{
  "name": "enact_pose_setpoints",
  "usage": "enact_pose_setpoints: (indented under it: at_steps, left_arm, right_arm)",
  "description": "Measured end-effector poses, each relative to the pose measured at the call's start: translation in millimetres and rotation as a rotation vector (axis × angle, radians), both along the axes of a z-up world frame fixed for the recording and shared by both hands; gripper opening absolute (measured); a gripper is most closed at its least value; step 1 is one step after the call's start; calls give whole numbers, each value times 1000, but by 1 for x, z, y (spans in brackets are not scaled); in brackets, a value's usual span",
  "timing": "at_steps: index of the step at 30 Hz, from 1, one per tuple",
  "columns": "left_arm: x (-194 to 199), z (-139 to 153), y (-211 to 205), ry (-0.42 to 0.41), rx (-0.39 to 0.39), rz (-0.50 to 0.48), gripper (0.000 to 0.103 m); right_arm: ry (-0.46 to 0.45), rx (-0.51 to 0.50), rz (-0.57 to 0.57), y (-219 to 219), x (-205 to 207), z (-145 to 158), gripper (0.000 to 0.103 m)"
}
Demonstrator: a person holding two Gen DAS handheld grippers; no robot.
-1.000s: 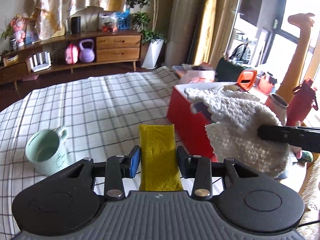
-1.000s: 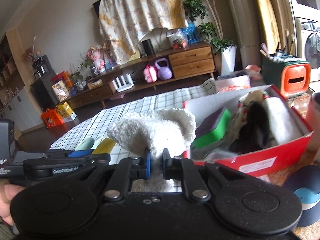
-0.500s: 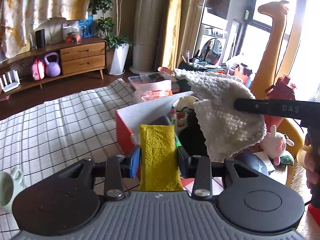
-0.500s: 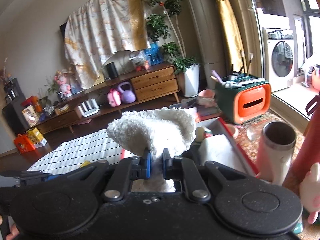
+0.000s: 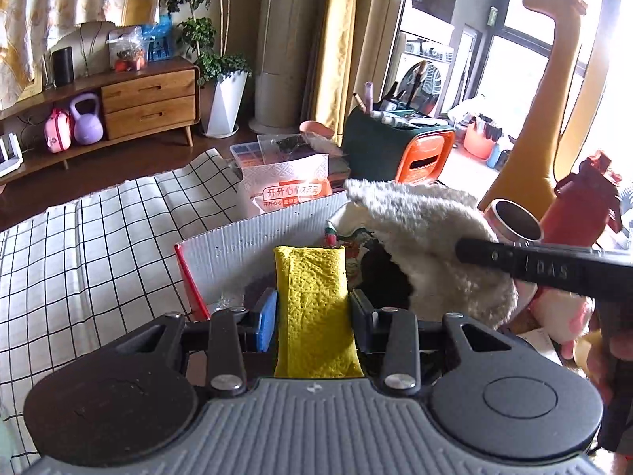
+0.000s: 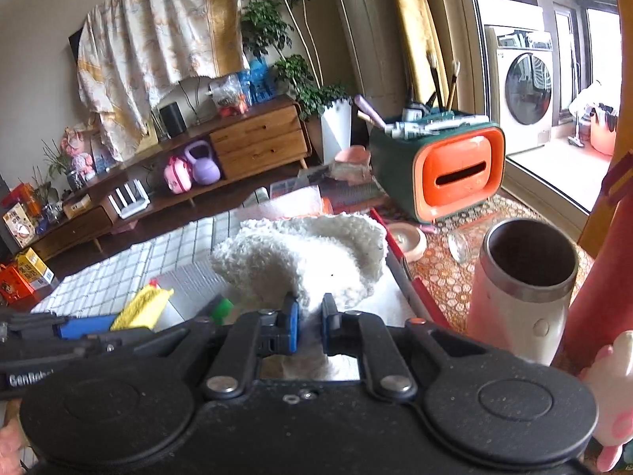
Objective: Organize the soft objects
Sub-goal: 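Lower both items into the red box and open both grippers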
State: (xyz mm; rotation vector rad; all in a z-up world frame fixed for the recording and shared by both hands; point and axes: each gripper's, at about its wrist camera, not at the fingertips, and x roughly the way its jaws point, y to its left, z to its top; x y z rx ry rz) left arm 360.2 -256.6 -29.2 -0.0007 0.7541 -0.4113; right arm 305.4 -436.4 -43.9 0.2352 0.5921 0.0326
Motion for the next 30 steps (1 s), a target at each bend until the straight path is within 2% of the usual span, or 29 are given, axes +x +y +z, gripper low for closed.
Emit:
enact_pose_setpoints:
  at_steps: [10,20,22,24,26,30]
  left_arm:
    - [29,-30,-1,52,9,26,39]
    - [31,-30,-2,59,0,22,39]
    - [29,-27,-1,47,1,23,44]
    - [25,-22,0,34,-8,18,60]
    - [21,-16,2,17,-16,22,63]
    - [11,-6,5,-4,-17,20,63]
  right_arm:
    - [48,-18,16,3,13,-25,11]
    - [48,-5,-20,-3,10,-20,27]
    - [41,-10,-22,-4,8,-16,34]
    - [30,-11,-32,-5,4,-13,45]
    - [21,-4,-34,-7,0,-9,49]
    - [-4,18,-27,-9,-13,-1,56]
